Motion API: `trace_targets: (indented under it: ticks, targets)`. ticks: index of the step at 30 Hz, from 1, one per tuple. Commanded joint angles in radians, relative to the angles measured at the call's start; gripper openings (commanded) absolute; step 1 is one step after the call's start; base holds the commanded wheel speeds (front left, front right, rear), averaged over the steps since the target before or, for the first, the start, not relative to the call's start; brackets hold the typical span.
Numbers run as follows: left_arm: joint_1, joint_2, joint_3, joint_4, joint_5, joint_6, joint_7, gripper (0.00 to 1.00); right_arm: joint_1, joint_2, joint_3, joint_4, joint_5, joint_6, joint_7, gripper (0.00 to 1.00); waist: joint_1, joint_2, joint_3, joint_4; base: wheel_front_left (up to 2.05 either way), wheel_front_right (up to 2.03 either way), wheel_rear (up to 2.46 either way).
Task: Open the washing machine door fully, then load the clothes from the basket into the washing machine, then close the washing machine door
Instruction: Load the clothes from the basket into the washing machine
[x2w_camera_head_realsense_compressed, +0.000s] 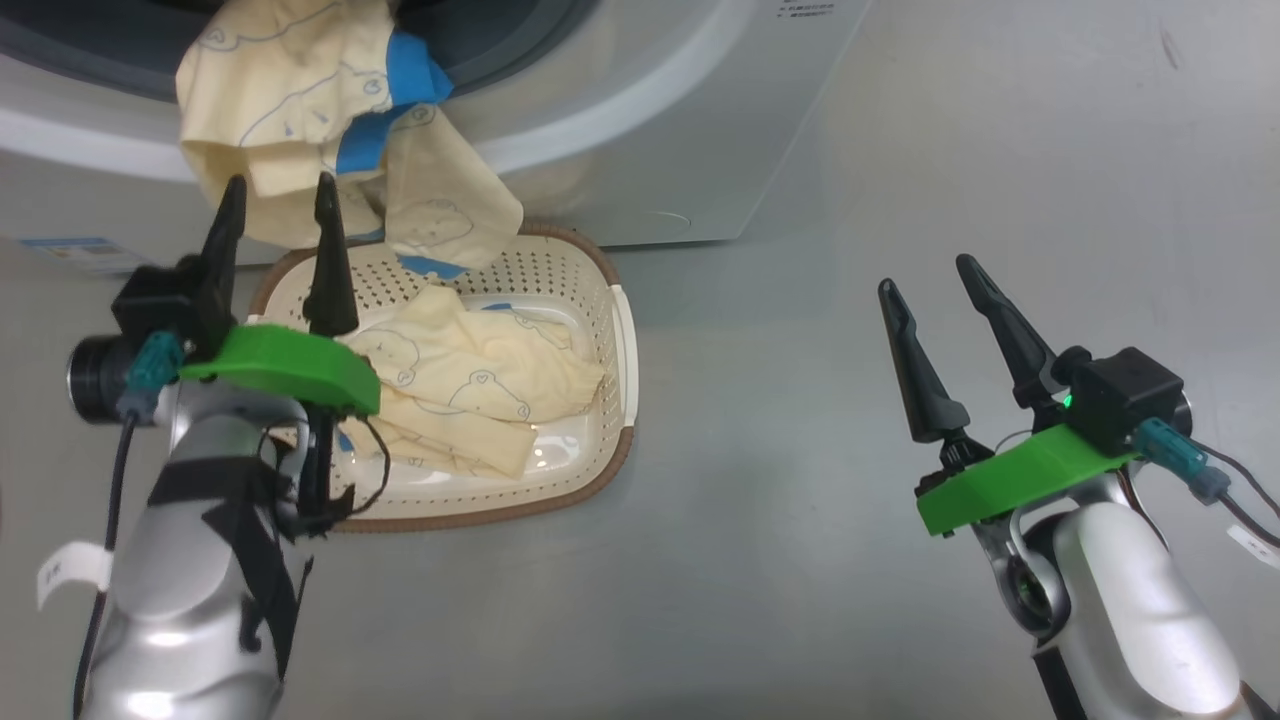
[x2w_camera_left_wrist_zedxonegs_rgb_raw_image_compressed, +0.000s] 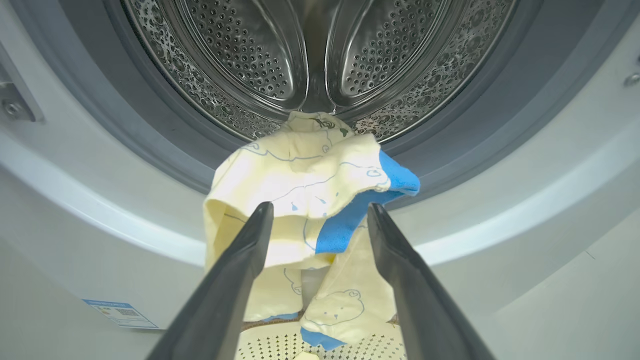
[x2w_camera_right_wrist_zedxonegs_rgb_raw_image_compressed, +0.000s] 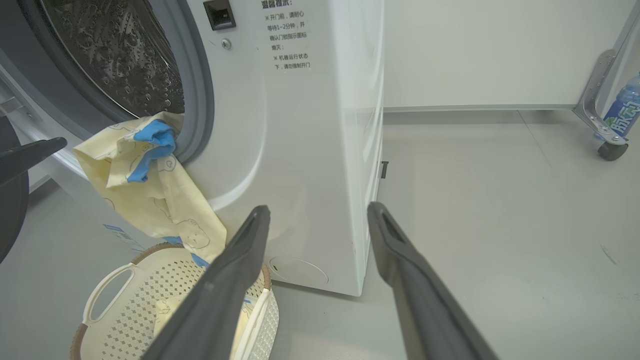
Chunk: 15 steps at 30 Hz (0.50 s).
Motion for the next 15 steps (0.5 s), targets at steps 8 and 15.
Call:
trace_targets:
  ticks: [8, 15]
  targets:
    - [0.221, 0.033, 0.096, -0.261, 0.021, 0.014, -0.011, 1.0, 0.016, -0.009, 0.017, -0.036, -0.009, 0.004, -0.007, 1.0, 0.0001, 0.0, -0.007, -0.001, 0.0, 0.0, 0.0]
    - [0.386, 0.012, 0.162, -0.378, 0.042, -0.026, -0.011, 1.0, 0.039, -0.011, 0.015, -0.037, -0.008, 0.004, -0.007, 1.0, 0.0001, 0.0, -0.043, -0.017, 0.0, 0.0, 0.0]
